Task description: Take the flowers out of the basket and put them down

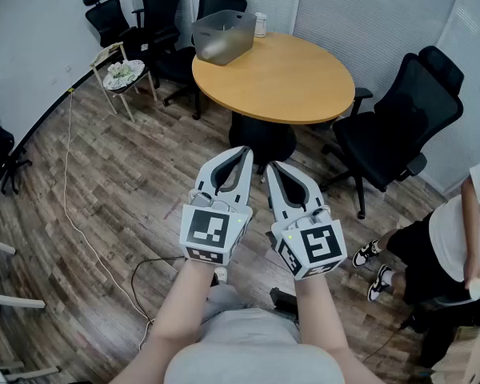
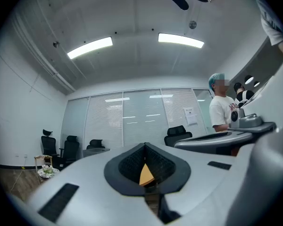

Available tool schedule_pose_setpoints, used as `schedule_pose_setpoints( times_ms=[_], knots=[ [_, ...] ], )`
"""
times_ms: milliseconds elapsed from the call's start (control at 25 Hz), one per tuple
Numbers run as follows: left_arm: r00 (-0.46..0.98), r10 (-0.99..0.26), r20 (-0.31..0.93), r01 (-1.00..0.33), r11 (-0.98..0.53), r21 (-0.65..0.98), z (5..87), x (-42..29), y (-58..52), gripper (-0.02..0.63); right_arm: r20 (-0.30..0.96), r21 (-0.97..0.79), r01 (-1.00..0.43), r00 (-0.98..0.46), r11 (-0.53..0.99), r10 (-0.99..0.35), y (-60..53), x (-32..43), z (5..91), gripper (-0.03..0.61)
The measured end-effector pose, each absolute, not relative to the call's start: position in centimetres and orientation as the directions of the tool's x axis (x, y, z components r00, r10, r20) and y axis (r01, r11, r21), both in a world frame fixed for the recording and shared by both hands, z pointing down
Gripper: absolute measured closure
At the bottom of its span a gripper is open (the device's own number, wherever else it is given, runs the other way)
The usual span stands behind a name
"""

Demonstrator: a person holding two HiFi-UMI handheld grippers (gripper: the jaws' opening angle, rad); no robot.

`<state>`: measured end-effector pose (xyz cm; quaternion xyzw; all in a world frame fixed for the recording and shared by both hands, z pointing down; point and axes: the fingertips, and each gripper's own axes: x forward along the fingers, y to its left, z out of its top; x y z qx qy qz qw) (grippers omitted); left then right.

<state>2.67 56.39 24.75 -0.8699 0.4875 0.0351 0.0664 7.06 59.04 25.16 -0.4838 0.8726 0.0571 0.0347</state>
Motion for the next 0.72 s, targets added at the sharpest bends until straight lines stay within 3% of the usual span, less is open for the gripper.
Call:
schedule_pose_setpoints(
  times_ms=[720],
  knots=[
    [0.547,-0.830,-0.107,-0.837,-0.545,-0.049,26.2,-6.2,44.6,0.611,-0.110,0.013,-0.882,-0.470,0.471,-0.876,47.3,-0.9,26.2,0.555]
  ],
)
